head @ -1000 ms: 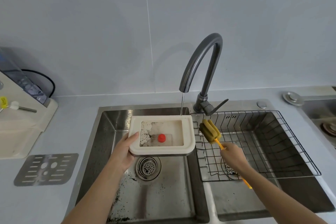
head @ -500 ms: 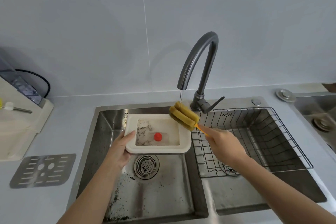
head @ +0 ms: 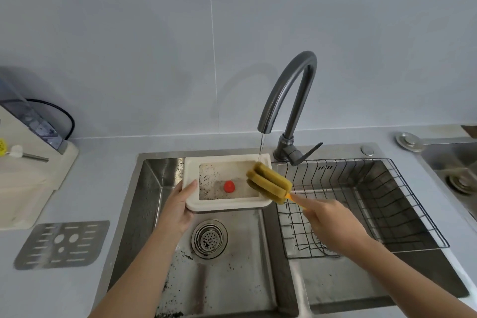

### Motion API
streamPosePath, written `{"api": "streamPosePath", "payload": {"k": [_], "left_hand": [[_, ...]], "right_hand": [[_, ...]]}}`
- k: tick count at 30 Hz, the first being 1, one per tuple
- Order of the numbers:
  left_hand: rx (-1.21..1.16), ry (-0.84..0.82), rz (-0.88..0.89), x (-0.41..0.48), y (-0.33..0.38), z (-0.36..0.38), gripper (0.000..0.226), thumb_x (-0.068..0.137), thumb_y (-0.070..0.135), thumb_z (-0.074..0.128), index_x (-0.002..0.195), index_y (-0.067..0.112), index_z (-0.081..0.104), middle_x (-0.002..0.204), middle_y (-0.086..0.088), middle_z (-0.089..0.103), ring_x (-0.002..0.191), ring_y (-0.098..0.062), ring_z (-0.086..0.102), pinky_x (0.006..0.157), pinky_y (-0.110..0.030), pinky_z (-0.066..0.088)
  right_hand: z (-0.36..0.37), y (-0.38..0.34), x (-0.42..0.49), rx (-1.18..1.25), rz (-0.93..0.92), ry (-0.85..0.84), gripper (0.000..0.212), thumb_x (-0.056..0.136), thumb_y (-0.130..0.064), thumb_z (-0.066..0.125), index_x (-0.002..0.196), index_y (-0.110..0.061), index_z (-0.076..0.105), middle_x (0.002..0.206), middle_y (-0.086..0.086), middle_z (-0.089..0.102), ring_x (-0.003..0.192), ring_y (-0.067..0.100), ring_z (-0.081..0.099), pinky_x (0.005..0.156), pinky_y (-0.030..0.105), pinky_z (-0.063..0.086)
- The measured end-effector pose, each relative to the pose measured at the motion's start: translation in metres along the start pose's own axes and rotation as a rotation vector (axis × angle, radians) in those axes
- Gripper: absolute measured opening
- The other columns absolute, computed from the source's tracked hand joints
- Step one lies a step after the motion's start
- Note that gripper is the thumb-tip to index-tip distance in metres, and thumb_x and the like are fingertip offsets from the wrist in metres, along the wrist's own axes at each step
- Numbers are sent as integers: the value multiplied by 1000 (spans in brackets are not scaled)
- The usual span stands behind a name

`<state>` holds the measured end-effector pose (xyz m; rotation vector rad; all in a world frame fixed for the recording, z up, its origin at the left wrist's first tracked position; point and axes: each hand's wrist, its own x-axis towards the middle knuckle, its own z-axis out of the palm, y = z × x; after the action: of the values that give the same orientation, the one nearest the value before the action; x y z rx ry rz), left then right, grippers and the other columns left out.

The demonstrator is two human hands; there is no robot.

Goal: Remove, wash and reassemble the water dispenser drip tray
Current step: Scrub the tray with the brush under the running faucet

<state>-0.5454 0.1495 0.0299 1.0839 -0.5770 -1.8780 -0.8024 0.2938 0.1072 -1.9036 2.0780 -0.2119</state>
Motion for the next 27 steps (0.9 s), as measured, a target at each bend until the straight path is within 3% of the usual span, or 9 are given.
{"api": "streamPosePath", "payload": {"k": [4,8,11,14,17,20,23,27], "left_hand": [[4,4,-10,6,-3,4,28,87,5,52,114,12,57,104,-8,65,100,-23,60,89,-40,50],[-47,-6,-50,9,-12,10,21,86,6,53,105,15,60,94,-4,69,93,-20,63,77,-34,57],[-39,-45,-87,9,-21,19,29,85,8,55,114,12,57,102,-7,66,96,-22,62,86,-38,52],[-10,-115,-109,8,-30,29,42,76,14,60,117,15,55,104,-8,65,101,-26,60,91,-44,47],[-16,-162,-119,8,-38,34,44,72,16,61,116,18,56,100,-5,67,99,-24,62,83,-40,53],[-48,-187,-128,8,-43,36,36,74,15,61,110,20,59,90,-1,74,90,-19,67,66,-33,58],[-66,-225,-142,9,-44,40,38,70,16,63,107,20,60,85,1,75,82,-16,71,61,-31,58],[-91,-267,-162,13,-46,46,39,70,14,62,109,18,59,83,-1,75,79,-16,72,59,-30,57]], "right_hand": [[-7,1,-6,24,9,-70,51,94,-14,39,137,-39,36,77,2,58,70,20,55,62,30,44],[-24,4,-4,32,34,-53,45,92,-14,41,130,-39,46,91,3,66,83,23,60,74,38,52],[-30,0,-2,-47,35,5,41,93,-14,41,128,-33,50,99,3,64,89,24,60,75,37,52],[-31,-6,2,-168,60,18,43,91,-9,40,126,-33,48,85,1,54,78,24,54,64,33,46],[-31,-9,6,-290,76,-12,46,87,-6,39,127,-29,45,81,-3,45,71,20,46,58,28,37],[-30,-13,6,-342,82,-30,46,86,-6,39,129,-23,41,94,1,54,74,22,49,60,29,37],[-26,-17,6,-340,91,-38,47,87,-5,39,132,-20,38,101,4,56,84,26,58,65,34,46],[-22,-20,9,-357,86,-49,48,86,-4,41,132,-18,36,100,5,56,77,26,54,61,33,41]]}}
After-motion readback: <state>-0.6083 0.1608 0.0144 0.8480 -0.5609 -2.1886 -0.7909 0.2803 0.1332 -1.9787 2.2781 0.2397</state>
